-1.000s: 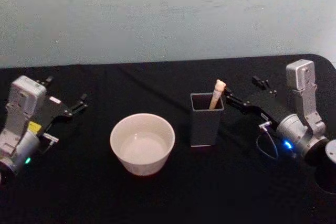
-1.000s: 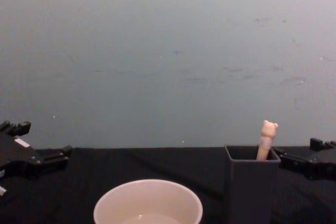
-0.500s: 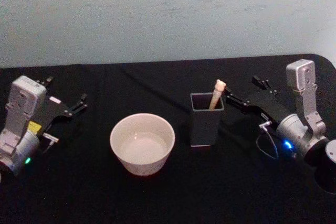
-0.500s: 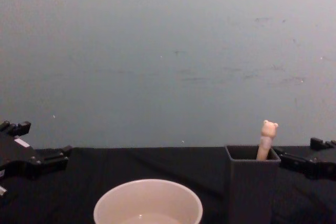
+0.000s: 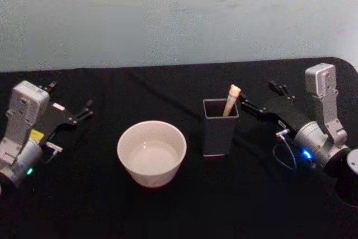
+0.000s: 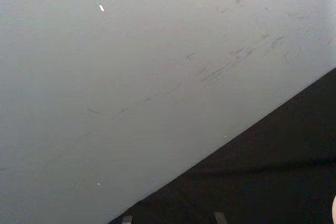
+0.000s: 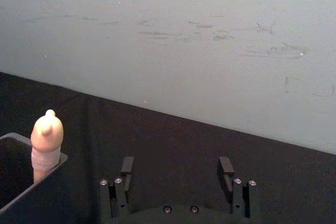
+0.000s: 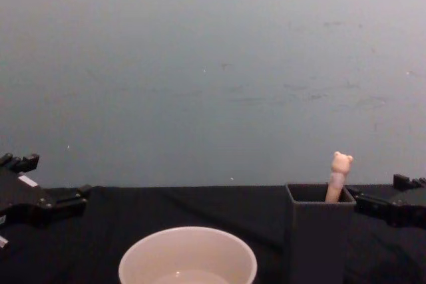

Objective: Pick up the stirring spoon with one hand, stir inside the cup, then place it back in its original position.

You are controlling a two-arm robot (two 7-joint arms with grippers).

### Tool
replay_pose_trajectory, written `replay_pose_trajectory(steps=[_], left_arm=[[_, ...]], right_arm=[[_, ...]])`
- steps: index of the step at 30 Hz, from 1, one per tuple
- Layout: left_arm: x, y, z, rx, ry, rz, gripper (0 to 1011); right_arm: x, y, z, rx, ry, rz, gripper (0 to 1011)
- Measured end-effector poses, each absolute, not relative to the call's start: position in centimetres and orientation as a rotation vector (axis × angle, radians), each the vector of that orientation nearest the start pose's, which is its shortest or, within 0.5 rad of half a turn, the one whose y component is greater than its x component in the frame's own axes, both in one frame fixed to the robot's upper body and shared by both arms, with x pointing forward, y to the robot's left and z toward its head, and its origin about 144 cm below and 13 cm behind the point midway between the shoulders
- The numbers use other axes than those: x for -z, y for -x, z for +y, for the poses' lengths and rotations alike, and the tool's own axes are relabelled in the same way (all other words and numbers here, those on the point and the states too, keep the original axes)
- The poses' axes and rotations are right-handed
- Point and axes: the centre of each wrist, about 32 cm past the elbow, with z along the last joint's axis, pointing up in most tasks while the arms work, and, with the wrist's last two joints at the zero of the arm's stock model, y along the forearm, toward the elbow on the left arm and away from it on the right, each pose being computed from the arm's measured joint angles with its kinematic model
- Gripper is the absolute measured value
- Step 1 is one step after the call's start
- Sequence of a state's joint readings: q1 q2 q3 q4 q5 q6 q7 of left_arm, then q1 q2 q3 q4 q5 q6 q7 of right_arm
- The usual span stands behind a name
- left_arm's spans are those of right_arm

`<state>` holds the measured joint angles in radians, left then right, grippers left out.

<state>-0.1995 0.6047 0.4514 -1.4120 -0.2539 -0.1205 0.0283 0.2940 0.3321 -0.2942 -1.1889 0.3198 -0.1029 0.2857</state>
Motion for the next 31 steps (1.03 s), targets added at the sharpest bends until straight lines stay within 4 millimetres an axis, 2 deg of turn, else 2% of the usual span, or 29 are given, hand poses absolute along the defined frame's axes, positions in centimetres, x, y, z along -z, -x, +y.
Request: replay_pose_trajectory(steps=[31], left_arm=[[-113.98,-48.86,30.97,-1.248,-0.304,-0.285,1001]], right_arm=[[-112.13,-53.02,-28.04,1.138,0.105,-0.004,1002]])
